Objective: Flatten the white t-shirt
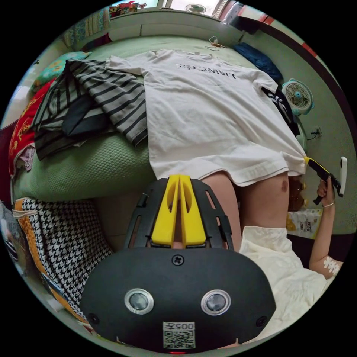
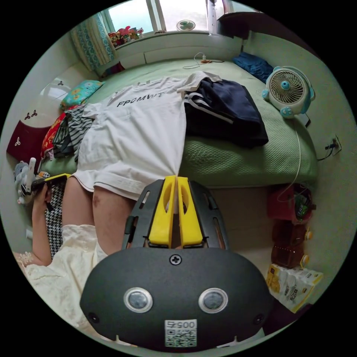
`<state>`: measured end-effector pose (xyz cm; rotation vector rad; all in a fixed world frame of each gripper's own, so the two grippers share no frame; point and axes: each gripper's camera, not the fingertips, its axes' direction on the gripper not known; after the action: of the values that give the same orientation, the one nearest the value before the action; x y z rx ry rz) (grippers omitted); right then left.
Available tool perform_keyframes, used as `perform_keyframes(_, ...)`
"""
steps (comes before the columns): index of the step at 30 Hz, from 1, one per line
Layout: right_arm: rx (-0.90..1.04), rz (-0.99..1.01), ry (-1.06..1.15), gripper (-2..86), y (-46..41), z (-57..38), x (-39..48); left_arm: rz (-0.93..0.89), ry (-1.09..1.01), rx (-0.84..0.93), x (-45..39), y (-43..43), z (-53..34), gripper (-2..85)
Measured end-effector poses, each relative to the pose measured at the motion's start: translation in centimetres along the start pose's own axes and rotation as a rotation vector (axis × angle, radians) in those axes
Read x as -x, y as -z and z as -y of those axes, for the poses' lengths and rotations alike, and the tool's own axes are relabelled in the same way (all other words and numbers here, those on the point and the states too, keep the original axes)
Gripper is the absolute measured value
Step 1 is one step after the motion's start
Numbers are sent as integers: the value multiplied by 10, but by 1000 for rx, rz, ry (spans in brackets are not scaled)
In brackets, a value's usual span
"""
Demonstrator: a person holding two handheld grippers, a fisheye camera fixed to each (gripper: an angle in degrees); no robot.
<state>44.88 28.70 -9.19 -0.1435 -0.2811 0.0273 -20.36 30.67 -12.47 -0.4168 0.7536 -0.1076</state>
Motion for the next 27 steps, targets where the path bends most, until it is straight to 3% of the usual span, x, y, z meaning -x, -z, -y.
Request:
perform_keyframes(8, 188, -142, -169, -12, -24, 9, -2, 102, 122, -36, -24, 32, 11, -6)
perform_keyframes(12, 61, -70, -222, -10, 42, 68, 48, 53, 130, -267, -62, 101, 59, -7)
perform_keyframes(16, -161, 109, -22, -9, 116, 156, 154, 14, 52, -469, -111, 157, 108, -6)
perform_keyframes(18, -181, 128, 66, -9, 129, 191, 193, 83, 79, -448, -134, 169, 147, -7)
perform_keyframes(21, -210, 14, 25, -9, 130, 245, 231, 165, 91, -401, -148, 162, 191, -7)
perform_keyframes(25, -169, -69, 30, -10, 92, 295, 257, 206, 105, -322, -153, 129, 230, -6)
perform_keyframes(27, -124, -80, 31, -10, 59, 310, 261, 218, 112, -197, -147, 89, 254, -6)
